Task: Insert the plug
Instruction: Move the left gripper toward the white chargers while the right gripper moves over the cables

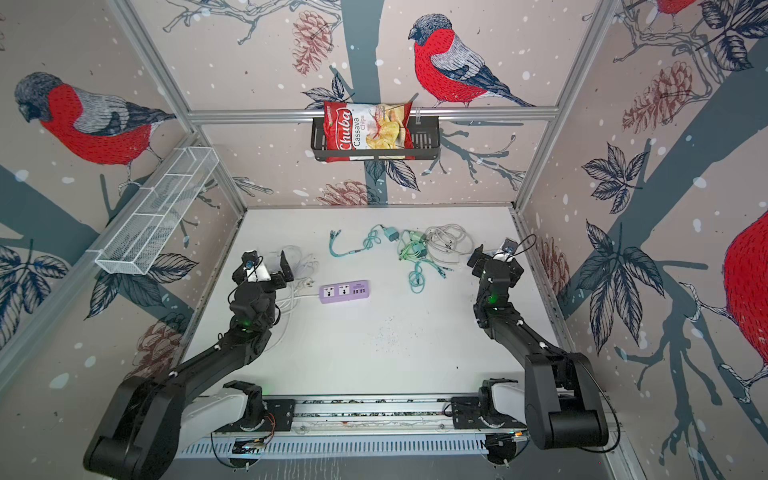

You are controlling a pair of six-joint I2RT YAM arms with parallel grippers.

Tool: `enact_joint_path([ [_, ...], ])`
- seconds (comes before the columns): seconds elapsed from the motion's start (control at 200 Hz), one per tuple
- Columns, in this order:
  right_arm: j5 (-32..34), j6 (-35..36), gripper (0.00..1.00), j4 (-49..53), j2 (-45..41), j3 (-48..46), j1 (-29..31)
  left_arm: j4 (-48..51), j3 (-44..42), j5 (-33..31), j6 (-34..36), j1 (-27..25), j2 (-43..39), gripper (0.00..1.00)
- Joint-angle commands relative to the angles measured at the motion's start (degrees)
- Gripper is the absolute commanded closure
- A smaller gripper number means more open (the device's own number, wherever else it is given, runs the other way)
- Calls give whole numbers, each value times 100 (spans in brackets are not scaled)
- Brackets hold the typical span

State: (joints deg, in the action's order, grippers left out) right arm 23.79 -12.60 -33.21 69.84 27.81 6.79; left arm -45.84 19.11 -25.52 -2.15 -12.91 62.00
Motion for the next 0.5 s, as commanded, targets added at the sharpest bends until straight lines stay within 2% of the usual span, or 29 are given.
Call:
enact_joint_path([
  [0.0, -106, -479, 0, 1411, -106, 323, 191, 1899, 346, -54, -964, -10, -224, 2],
  [0.115, -257, -863, 0, 2418, -74, 815, 507, 2942, 752, 45, -1616, -10, -311, 2],
  [0.22, -470, -1252, 0, 3215, 134, 1275, 739, 3753, 1103, 367, -1906, -10, -287, 2],
  [0.365, -708, -1772, 0, 4107, 611, 1767, 1108, 4433, 1462, 690, -2334, -13, -161, 2],
  [0.495, -865, -1957, 0, 4411, 909, 1958, 1468, 4872, 1735, 1068, -2583, -46, 149, 2],
])
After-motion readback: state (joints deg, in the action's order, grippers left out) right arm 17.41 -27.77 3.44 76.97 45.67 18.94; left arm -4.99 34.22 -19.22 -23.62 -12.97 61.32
